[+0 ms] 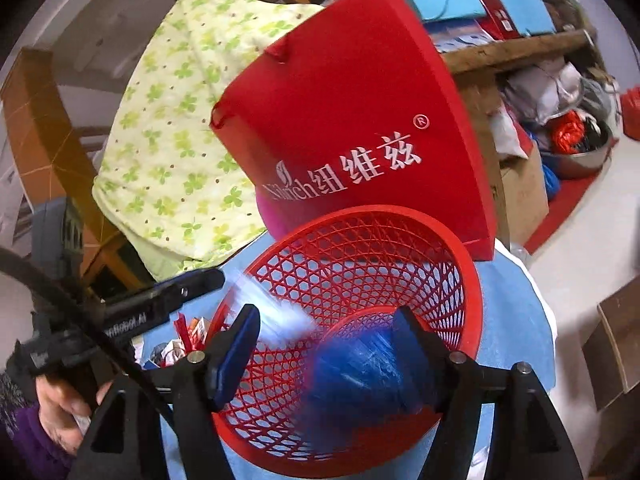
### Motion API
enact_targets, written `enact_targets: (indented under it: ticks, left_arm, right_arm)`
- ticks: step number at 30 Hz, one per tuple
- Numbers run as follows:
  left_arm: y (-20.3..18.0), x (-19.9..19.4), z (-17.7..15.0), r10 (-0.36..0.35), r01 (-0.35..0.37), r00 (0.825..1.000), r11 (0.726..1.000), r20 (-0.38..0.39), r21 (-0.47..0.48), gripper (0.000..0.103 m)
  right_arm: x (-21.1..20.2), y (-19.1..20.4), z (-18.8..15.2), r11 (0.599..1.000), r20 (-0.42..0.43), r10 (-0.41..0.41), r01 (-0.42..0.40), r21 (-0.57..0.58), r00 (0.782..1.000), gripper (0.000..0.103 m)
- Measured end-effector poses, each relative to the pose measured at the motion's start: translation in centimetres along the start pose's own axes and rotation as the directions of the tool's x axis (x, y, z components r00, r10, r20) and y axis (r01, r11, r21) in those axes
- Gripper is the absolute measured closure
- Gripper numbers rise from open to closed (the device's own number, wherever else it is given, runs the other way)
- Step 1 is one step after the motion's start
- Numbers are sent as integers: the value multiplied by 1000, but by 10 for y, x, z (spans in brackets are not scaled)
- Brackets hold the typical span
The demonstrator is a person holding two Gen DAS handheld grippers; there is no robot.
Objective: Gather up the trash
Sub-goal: 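Withdraw both open tools from the basket back to the trash pile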
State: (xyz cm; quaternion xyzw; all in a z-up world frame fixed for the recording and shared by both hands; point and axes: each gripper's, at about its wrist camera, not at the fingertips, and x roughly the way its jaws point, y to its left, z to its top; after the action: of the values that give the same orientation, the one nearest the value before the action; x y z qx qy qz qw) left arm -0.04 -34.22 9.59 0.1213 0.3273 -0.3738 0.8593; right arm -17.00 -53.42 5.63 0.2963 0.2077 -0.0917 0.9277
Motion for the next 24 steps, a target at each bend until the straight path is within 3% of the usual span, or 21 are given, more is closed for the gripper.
enact_targets:
  ticks: [3, 8, 15, 18, 24]
  left_arm:
    - [24, -19, -11, 20, -18, 999, 998, 28, -62, 54]
    - [76, -57, -48, 101, -93, 994, 985, 51, -148, 48]
    - [151, -101, -104, 215, -196, 976, 928, 25, -318, 48]
    - [180, -127, -126, 274, -244, 961, 890, 24, -385, 48]
    - [204, -161, -154, 394, -349, 919, 848, 33, -399, 43]
  right_arm:
    - [-1, 13, -3, 998, 18, -16, 17, -53, 1000, 28]
    - [-2, 68, -16, 966, 87, -41, 61, -252, 995, 28]
    - [-1, 146, -42, 900, 137, 60, 6, -436, 989, 28]
    - [7, 173, -55, 879, 117, 98, -30, -476, 988, 28]
    - [31, 210, -79, 844, 50, 117, -72, -532, 992, 28]
